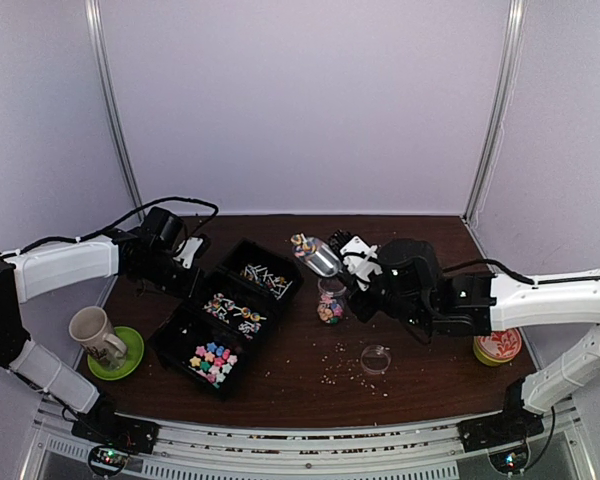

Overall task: Pack the candies
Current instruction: Place the fake candies in the packing bottle.

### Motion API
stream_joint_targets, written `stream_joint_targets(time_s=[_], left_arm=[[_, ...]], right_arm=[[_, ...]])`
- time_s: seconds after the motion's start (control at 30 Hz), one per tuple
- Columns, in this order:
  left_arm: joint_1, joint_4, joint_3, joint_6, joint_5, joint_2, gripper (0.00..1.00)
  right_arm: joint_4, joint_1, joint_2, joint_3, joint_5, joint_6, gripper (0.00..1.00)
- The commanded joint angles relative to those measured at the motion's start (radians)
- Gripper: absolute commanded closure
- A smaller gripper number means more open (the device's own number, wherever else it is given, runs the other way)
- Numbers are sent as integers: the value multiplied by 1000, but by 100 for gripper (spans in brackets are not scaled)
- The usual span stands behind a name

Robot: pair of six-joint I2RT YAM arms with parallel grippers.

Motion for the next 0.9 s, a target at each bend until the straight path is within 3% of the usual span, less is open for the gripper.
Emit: stream_joint_targets(time_s=[0.0,0.87], left_arm=[[9,109,71,-29,50,-22,100],[9,108,73,-27,49,-6,100]], right_arm=[[-49,-17,-67,-35,47,30,100],[-468,-38,-127,65,91,68,100]])
